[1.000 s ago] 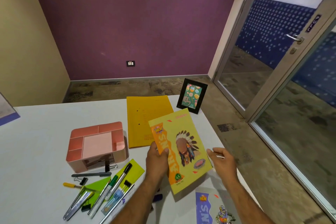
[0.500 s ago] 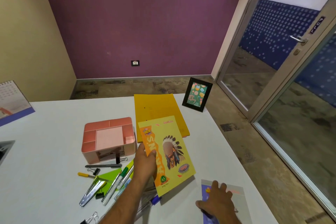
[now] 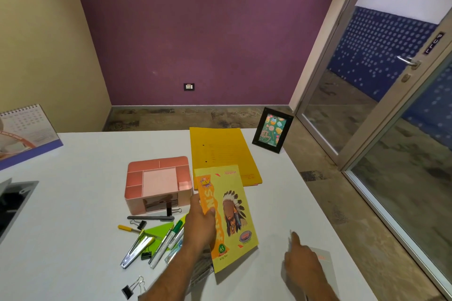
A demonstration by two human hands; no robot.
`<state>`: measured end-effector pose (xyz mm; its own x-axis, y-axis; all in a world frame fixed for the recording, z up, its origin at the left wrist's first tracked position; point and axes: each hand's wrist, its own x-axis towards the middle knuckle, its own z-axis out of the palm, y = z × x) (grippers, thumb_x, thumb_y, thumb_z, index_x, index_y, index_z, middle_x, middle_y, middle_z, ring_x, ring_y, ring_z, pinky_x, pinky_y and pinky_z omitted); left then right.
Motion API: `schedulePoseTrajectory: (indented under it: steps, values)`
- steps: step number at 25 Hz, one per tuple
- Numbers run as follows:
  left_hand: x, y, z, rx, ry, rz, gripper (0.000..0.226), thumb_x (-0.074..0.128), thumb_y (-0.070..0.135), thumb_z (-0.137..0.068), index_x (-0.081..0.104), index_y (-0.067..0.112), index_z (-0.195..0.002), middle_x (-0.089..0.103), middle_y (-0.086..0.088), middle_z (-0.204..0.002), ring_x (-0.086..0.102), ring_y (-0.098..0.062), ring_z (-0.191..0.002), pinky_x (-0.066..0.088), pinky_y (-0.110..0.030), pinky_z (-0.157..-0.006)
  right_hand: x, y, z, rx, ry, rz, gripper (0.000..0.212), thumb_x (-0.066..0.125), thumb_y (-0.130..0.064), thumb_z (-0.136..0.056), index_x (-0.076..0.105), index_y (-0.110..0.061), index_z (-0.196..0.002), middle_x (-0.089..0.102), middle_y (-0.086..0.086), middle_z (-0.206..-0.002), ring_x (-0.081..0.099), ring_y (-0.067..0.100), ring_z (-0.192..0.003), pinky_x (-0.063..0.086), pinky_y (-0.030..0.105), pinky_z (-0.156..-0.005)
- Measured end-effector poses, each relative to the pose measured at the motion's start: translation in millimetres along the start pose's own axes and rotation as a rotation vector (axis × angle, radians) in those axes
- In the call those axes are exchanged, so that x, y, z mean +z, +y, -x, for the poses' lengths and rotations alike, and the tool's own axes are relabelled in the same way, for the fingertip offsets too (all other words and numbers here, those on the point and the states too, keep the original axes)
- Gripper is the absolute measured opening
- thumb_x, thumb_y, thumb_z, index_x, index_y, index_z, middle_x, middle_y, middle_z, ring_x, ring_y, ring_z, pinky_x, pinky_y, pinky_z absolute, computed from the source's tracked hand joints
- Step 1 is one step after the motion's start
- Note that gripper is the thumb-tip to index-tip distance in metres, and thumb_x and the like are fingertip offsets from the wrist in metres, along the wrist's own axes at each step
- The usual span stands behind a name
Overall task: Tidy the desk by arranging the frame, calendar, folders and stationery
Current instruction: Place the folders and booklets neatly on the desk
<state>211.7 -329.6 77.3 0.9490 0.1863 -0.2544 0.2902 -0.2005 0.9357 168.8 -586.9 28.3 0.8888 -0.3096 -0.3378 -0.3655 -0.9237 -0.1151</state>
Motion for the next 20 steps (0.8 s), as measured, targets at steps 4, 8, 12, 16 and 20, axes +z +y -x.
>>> schedulePoseTrajectory:
  steps: [4,8,12,16,20]
  values:
    - [4.6,2.6,10.9,0.149,-0.065,-0.191,0.083,0.049,0.012,-0.097,-0.004,0.049,-0.15,0.07,0.004,-0.09,0.065,-0.022,-0.067,0.045,-0.028,-0.054,-39.6,-1.8,3.2,0.038,0.125,-0.103,0.075,0.042,-0.023,-0.097,-0.008,-0.019,-0.152,0.06,0.004,-0.083,0.054,0.019,-0.07,0.044,0.03,-0.068]
    - [11.0,7.1,22.6,0.156,-0.125,-0.159,0.052,0.042,0.012,-0.101,0.035,0.034,-0.148,0.048,0.01,-0.145,0.048,-0.005,-0.125,0.038,-0.021,-0.102,-75.3,-24.0,14.8,0.011,0.272,-0.28,0.077,0.042,-0.015,-0.094,-0.009,-0.02,-0.152,0.057,0.009,-0.068,0.055,0.025,-0.062,0.044,0.034,-0.058]
    - [17.9,14.0,33.7,0.164,-0.143,-0.04,0.046,0.05,0.032,-0.099,0.044,0.03,-0.144,0.049,0.01,-0.145,0.047,-0.006,-0.129,0.039,-0.034,-0.111,-100.8,-71.9,38.7,-0.122,0.373,-0.374,0.079,0.044,-0.014,-0.094,-0.007,-0.024,-0.153,0.056,0.013,-0.068,0.054,0.031,-0.062,0.042,0.035,-0.06]
    - [18.4,24.2,42.4,0.194,-0.173,0.026,0.06,0.049,0.06,-0.091,0.046,0.031,-0.144,0.05,0.015,-0.143,0.046,-0.002,-0.13,0.038,-0.034,-0.112,-105.8,-111.6,59.5,-0.282,0.327,-0.487,0.076,0.041,-0.028,-0.091,-0.004,-0.031,-0.153,0.062,0.011,-0.079,0.057,0.027,-0.066,0.042,0.033,-0.059]
    - [11.5,24.6,45.9,0.17,-0.195,0.161,0.076,0.05,0.077,-0.077,0.049,0.035,-0.141,0.054,0.018,-0.14,0.05,0.002,-0.126,0.043,-0.035,-0.109,-99.1,-134.1,68.6,-0.386,0.195,-0.673,0.068,0.041,-0.04,-0.096,0.001,-0.036,-0.152,0.071,0.006,-0.107,0.068,0.02,-0.082,0.053,0.029,-0.066]
